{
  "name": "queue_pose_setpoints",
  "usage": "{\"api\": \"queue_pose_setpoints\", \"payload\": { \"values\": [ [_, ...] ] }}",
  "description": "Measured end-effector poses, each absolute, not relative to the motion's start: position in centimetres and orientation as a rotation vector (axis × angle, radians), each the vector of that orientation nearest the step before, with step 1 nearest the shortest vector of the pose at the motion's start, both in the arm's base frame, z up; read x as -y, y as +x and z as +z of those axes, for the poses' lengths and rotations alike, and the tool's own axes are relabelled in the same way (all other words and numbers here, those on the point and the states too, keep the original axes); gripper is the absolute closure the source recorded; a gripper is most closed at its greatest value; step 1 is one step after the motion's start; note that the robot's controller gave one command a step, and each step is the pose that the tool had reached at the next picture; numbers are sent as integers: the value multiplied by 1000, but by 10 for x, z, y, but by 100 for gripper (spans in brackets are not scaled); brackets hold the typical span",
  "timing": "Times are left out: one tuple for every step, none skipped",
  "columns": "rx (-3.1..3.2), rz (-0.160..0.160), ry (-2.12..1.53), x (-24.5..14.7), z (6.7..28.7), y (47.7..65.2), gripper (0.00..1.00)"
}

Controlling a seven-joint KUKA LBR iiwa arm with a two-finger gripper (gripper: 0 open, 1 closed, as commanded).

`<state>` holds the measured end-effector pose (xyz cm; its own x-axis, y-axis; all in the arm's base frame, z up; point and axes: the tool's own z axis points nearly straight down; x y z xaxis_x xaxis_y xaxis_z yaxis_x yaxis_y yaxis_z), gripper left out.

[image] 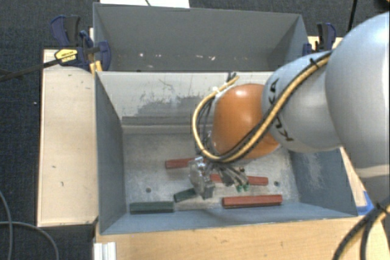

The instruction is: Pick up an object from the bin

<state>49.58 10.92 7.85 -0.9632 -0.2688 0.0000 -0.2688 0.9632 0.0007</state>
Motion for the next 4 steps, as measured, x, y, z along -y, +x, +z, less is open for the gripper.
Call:
{"api": "queue_pose_setpoints", "payload": {
  "values": [
    [3091,-1,543,-111,114,502,100],
    [3085,-2,610,-59,147,527,100],
    [3086,-1,613,-64,148,532,0],
    [3086,-2,617,-84,146,532,0]
  ]
}}
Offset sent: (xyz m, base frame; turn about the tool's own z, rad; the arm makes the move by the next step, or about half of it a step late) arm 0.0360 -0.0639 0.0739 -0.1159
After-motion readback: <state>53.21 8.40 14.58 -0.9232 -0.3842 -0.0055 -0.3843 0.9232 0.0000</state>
